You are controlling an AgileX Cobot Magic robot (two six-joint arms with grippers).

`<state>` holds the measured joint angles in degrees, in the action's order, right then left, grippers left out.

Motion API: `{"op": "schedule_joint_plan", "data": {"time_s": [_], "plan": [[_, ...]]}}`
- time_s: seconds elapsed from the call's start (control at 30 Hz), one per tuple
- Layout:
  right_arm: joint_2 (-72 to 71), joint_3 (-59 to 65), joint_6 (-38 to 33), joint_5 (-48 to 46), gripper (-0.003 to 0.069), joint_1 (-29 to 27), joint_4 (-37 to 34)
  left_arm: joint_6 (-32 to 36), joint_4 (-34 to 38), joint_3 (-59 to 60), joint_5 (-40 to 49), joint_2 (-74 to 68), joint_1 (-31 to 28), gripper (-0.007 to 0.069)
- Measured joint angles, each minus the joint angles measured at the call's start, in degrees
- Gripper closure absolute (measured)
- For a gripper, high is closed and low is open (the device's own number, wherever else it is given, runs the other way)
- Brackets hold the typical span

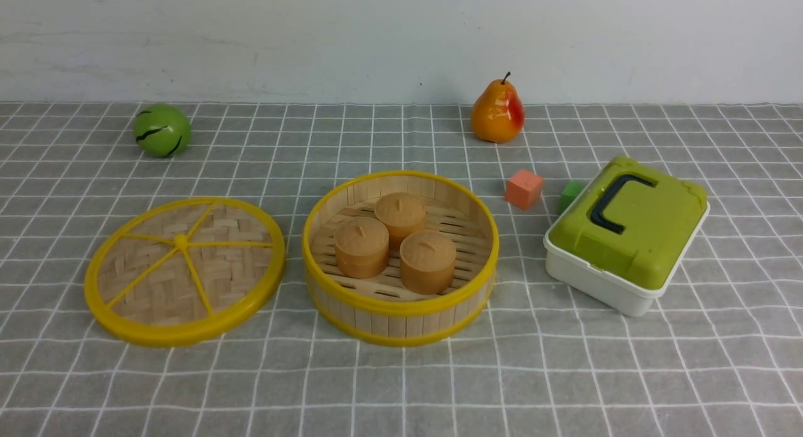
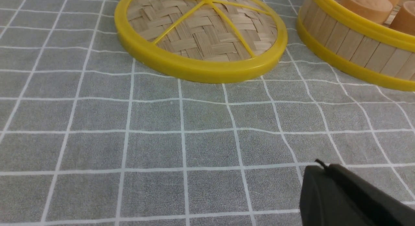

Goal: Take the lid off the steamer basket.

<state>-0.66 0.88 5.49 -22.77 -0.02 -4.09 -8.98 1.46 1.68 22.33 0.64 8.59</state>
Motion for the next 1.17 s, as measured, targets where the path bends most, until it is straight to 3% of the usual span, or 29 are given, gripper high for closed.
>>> {"op": "schedule_joint_plan", "data": {"time_s": [1.17], "plan": [[0.0, 0.0, 0.0, 0.0, 0.0418, 0.0, 0.0, 0.0, 0.0, 0.0, 0.1, 0.0, 0.0, 0.0610]]}}
